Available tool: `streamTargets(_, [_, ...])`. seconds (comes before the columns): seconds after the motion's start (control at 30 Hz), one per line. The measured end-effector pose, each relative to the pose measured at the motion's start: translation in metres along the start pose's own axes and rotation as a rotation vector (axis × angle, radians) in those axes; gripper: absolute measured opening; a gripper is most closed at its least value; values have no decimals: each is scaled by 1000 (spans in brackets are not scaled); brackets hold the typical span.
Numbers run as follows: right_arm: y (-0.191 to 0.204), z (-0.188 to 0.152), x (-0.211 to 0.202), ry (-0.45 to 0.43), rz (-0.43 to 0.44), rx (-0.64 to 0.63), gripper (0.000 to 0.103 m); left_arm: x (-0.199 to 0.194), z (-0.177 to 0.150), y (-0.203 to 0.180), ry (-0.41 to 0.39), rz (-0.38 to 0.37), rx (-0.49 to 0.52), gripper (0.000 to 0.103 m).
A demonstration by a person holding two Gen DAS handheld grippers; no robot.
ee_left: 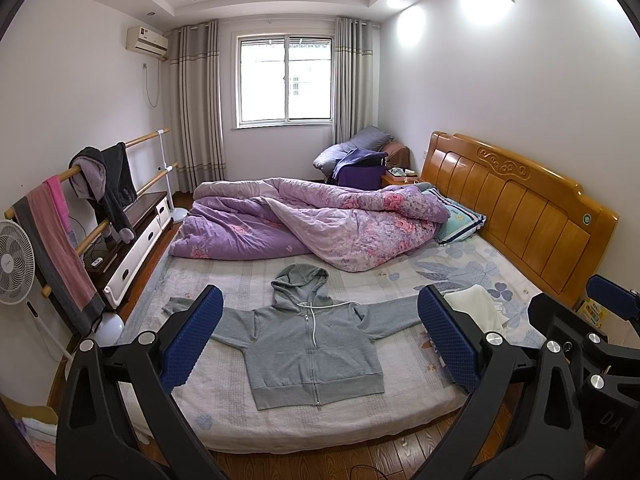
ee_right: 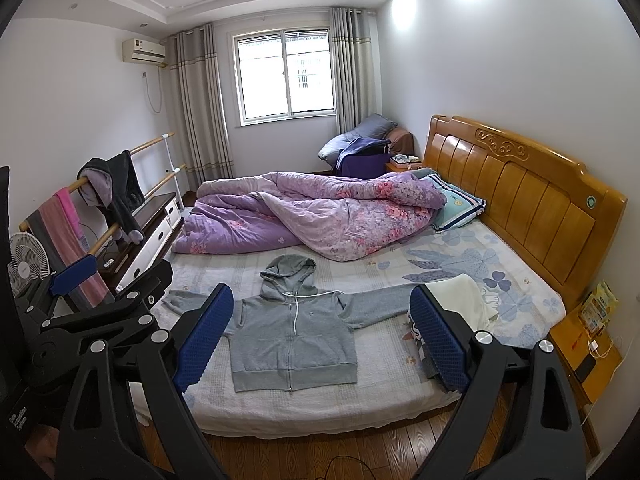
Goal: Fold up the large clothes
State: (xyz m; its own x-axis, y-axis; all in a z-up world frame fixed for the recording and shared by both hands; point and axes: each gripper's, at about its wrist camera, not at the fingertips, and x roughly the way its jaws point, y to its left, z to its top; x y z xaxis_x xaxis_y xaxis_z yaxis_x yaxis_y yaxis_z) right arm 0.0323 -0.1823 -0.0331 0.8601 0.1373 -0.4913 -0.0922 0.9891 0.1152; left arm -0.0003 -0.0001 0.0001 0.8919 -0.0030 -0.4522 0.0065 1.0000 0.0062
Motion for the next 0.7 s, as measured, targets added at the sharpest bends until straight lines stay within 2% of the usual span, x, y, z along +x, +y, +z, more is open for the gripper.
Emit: streamTargets(0.7, [-1, 1, -3, 3, 0, 0, 87, 0, 0, 0, 0, 0, -1, 98])
